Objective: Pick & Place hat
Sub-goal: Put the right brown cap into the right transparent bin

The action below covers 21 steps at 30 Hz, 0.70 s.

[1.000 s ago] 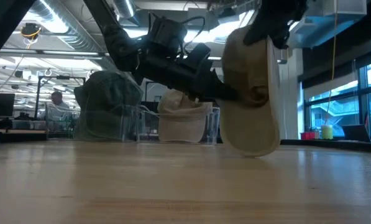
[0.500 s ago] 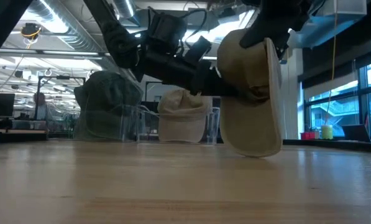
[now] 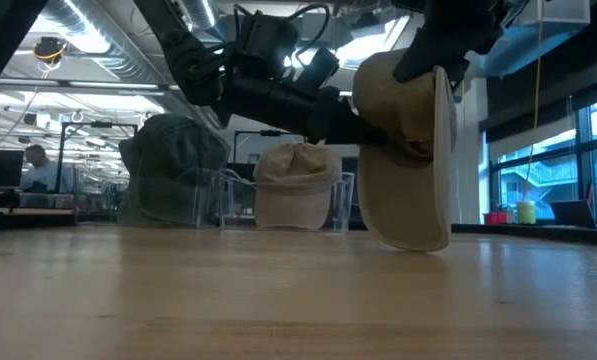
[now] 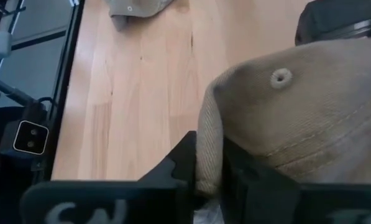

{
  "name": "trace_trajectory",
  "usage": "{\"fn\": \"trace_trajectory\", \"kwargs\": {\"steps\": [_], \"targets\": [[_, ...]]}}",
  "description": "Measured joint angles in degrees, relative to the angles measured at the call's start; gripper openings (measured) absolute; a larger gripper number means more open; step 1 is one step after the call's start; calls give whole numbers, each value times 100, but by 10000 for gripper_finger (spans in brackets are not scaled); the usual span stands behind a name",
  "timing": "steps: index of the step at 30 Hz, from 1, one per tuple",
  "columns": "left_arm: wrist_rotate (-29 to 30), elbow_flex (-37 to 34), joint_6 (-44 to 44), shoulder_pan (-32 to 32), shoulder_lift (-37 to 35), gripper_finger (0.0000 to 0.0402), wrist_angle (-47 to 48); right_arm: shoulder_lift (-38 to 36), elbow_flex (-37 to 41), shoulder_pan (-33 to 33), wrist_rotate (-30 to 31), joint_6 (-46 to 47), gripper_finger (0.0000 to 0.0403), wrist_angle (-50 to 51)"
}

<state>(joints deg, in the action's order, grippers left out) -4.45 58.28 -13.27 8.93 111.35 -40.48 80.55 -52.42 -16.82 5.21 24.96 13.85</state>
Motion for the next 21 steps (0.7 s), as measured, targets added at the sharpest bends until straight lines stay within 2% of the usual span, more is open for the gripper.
{"fn": "trace_trajectory", "kwargs": {"steps": [3, 8, 15, 21], "targets": [[0, 0, -8, 0, 0, 196, -12, 2, 0, 0, -95, 6, 48, 2], [-21, 0, -571, -60, 0, 185, -140, 58, 1, 0, -234, 1, 51, 26], [79, -7, -1447, -328, 0, 126, -329, 418, 4, 2, -254, 4, 71, 101], [641, -7, -2084, -518, 0, 75, 57, 934, 2, 11, -268, -12, 84, 129]]}}
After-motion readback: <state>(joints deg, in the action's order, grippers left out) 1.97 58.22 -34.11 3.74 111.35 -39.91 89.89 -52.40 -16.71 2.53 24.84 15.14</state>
